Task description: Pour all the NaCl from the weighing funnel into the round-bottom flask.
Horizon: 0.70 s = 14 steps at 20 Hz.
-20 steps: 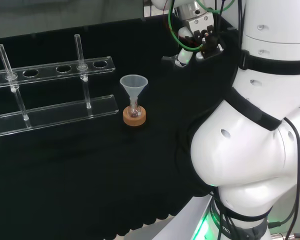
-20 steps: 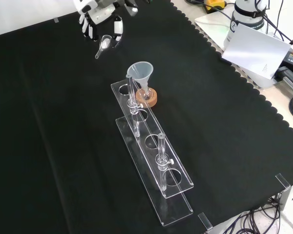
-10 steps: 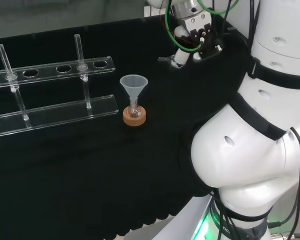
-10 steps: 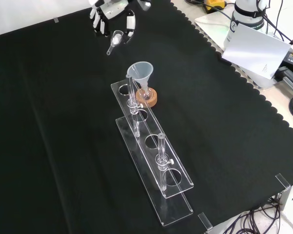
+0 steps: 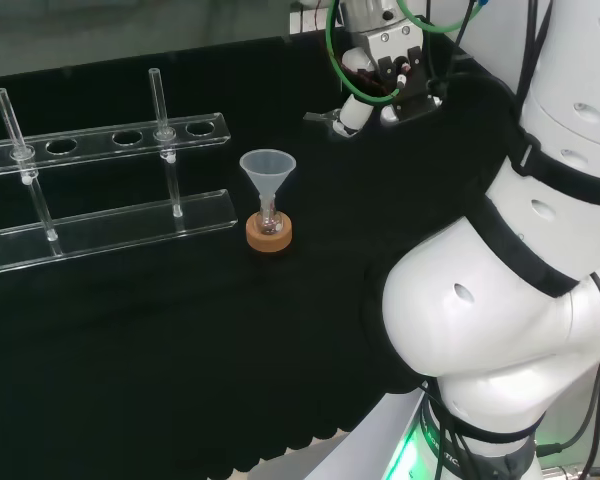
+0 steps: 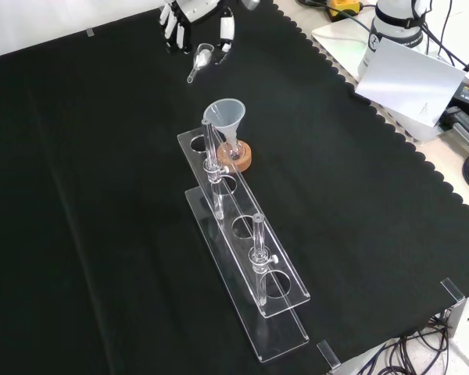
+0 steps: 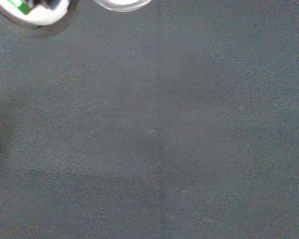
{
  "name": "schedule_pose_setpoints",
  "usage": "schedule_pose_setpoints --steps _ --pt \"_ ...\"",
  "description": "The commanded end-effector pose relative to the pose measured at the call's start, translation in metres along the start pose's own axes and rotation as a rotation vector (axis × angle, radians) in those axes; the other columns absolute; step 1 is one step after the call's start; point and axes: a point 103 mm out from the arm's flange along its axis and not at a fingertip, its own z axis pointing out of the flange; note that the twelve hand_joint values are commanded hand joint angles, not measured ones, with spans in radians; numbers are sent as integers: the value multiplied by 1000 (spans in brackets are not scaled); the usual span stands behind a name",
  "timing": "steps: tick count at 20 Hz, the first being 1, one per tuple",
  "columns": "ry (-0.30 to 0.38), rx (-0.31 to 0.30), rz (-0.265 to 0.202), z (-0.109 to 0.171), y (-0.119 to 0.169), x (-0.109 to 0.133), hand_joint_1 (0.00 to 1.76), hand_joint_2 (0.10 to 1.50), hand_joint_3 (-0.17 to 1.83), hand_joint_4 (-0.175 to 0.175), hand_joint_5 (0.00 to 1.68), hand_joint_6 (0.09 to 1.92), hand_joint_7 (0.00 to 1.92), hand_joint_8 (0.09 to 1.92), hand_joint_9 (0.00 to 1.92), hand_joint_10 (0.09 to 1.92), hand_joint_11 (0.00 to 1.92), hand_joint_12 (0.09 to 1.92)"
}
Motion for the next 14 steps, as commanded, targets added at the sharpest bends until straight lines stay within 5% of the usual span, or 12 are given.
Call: schedule_pose_setpoints --steps 1,14 --pt "56 5 -37 2 -18 6 1109 650 700 175 1237 758 639 608 909 431 624 1233" --pt "-61 41 -96 11 -30 36 1109 650 700 175 1238 756 635 608 907 429 622 1233"
